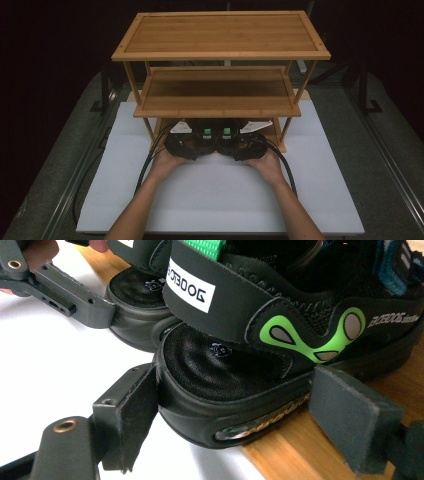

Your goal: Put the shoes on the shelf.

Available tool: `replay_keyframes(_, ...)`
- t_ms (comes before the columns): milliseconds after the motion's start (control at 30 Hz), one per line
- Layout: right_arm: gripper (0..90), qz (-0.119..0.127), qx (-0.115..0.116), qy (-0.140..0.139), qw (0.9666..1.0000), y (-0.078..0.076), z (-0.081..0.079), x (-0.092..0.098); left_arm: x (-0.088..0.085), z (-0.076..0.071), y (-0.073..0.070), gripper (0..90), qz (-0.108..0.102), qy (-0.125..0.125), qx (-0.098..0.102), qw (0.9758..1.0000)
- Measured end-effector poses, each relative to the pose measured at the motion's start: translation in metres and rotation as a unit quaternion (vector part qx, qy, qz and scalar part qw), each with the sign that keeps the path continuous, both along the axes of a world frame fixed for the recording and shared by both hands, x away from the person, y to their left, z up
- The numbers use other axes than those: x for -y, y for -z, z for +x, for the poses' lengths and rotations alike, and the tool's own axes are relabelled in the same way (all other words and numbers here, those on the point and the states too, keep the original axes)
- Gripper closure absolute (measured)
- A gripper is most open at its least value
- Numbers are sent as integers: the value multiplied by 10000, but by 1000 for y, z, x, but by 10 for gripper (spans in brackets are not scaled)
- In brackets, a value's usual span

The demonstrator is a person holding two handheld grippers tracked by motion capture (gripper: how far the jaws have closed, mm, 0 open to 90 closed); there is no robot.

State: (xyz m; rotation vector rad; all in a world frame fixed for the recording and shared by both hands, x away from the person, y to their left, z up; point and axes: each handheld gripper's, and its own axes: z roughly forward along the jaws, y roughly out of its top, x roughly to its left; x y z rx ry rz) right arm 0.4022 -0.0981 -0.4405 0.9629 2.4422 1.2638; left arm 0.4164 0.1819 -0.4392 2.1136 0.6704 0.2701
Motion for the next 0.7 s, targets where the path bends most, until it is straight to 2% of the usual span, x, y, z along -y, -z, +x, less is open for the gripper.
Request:
replay_keyframes(67,213,-1,11,10,10000,0,1,0,0,2,0,152,79,4,64,9999)
replay_keyframes(133,251,-5,135,93,9999,1,1,-1,0,3,1,177,64,-48,127,9999)
replay_keyframes(300,285,-5,215,191,9996,2,1,-3,1,3,1,238,96,-145,286,9994)
replay_keyframes(400,307,-20,294,280,9992,2,1,-5,2,2,1,284,262,-227,457,9984)
replay_keyframes(500,320,-2,341,349,9988,3,1,-6,2,1,1,323,328,-263,522,9977)
replay_keyframes(700,326,25,345,376,9987,4,1,-7,2,-1,1,339,361,-298,564,9973)
